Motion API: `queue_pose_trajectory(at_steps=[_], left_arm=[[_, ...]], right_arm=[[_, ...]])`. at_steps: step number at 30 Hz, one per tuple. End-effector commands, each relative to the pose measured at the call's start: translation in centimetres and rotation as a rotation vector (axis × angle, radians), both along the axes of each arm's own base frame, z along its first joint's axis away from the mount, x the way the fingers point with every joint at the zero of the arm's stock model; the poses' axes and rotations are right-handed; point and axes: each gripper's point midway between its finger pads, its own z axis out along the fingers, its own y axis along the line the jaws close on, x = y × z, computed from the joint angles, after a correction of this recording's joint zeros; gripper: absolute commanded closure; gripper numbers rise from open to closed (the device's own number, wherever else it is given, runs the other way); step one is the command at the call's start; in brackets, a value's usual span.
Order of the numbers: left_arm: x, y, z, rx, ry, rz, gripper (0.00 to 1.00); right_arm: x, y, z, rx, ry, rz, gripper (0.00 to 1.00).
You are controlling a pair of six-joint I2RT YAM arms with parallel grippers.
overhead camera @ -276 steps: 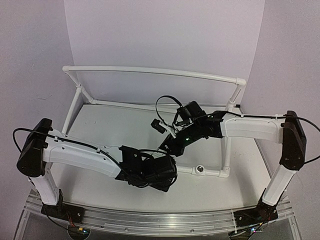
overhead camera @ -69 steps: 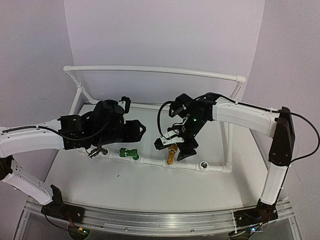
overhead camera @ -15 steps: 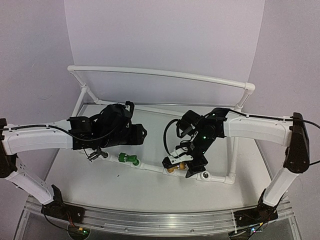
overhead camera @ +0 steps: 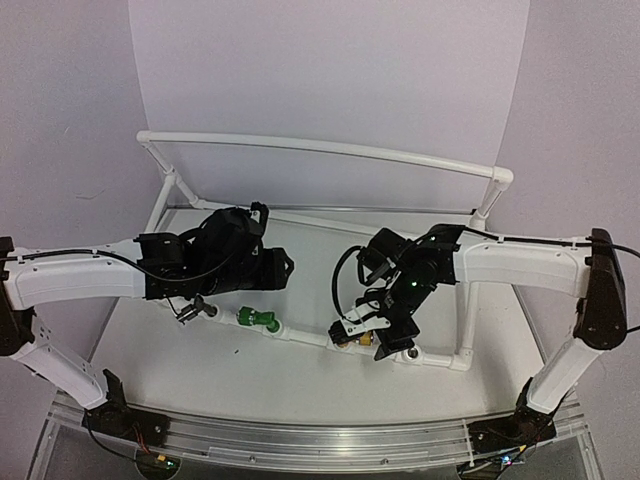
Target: Install the water faucets
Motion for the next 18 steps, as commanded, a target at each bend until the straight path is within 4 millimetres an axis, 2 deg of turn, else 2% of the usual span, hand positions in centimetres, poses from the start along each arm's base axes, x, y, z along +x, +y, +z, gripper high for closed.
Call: queue_pose_trajectory(at_steps=[1,4,8,13,18], left_arm=[[0.1,-0.2,1.5,-0.032,-0.010,-0.008,0.48],[-0.5,-0.1,1.1,-0.029,0.008,-0.038,0.49],[-1.2,0.7,0.7,-0.019,0.030,-0.046,0.48],[-2.0,1.0,-0.3,-0.007,0.068,-0.063,0.49],[-3.2,0.0,-1.1,-0.023,0.117,-0.143,0.55]], right_arm=[[-1.5,-2.5,-0.7,-0.089,0.025,-0.016,0.23],[-1.3,-3.0,-0.9,-0.094,0.012,-0.041,0.21],[-2.4,-3.1,-0.5,-0.047,0.030,-0.015,0.25],[-3.5,-1.8,0.7,0.019,0.080,-0.006,0.35],[-4.8,-0.8,0.4,0.019,0.117,0.029,0.42]])
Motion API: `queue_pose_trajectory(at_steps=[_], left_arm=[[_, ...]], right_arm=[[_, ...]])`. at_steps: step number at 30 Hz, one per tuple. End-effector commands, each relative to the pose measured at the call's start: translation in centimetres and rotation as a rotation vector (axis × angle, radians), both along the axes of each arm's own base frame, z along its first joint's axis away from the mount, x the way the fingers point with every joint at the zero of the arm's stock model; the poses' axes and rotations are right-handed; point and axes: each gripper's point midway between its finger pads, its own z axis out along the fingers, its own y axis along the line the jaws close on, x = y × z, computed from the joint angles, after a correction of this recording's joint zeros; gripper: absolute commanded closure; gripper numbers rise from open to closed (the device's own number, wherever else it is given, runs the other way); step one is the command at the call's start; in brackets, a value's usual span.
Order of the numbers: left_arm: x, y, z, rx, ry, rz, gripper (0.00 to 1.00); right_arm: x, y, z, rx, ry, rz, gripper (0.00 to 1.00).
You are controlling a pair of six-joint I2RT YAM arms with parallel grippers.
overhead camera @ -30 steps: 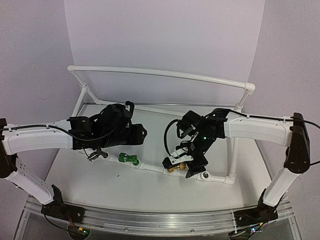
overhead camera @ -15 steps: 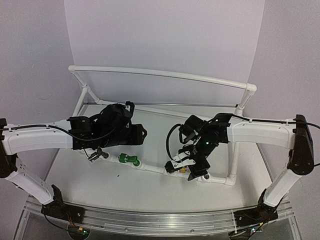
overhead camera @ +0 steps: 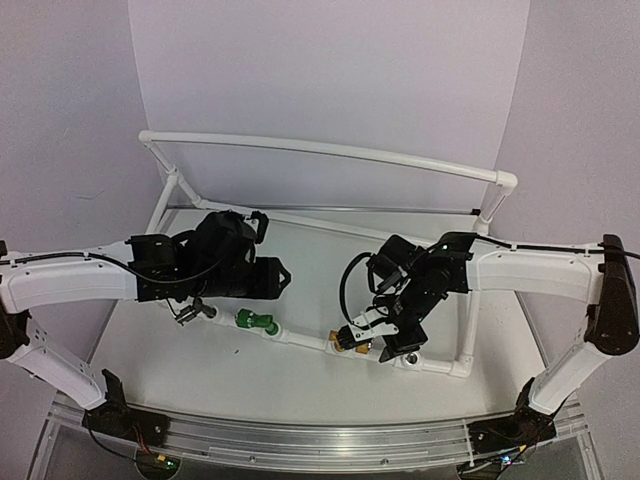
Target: Install the water faucets
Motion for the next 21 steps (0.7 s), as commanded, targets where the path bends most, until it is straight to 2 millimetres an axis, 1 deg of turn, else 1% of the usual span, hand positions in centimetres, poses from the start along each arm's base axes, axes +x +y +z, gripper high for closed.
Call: queue_pose_trajectory(at_steps=[1,4,6,7,9,10,12,14,15,17,19,21], left_arm=[[-1.6,-0.4,-0.4,-0.025,0.059,-0.080,0.57],[-2.7,-0.9,-0.7,-0.048,0.105,-0.123,0.60],[-3.2,-1.1,-0.5,-0.070,0.126,-0.125,0.58],[-3.5,-1.3,-0.4,-0.080,0.136,-0.120,0.57],[-4.1,-1.6,-0.1,-0.086,0.141,-0.093,0.54],[-4.4,-1.9,-0.1,-0.089,0.144,-0.077,0.51],[-5.1,-2.3,-0.3,-0.113,0.169,-0.031,0.47],[-5.5,-1.9,-1.3,-0.147,0.223,0.051,0.45],[-5.5,-1.0,-2.3,-0.164,0.263,0.126,0.44],[-5.5,0.1,-3.5,-0.196,0.299,0.203,0.44],[-5.4,1.2,-3.9,-0.182,0.285,0.244,0.43],[-5.3,1.3,-3.4,-0.196,0.265,0.242,0.41]], right_arm=[[-3.8,0.8,0.6,0.017,0.127,0.072,0.42],[-4.3,1.5,0.3,0.030,0.157,0.087,0.42],[-4.3,2.0,0.8,0.051,0.176,0.061,0.32],[-3.9,2.3,1.2,0.066,0.182,0.028,0.26],[-2.2,2.2,2.2,0.110,0.196,-0.068,0.18],[-1.0,1.6,2.7,0.133,0.205,-0.116,0.13],[1.3,-0.1,3.3,0.168,0.209,-0.204,0.03],[2.5,-2.0,2.9,0.164,0.181,-0.267,0.02],[2.8,-2.8,2.3,0.155,0.165,-0.300,0.02],[2.5,-4.4,0.5,0.116,0.160,-0.341,0.02],[3.0,-5.7,-0.2,0.112,0.157,-0.383,0.02],[4.5,-6.9,-0.1,0.130,0.160,-0.441,0.02]])
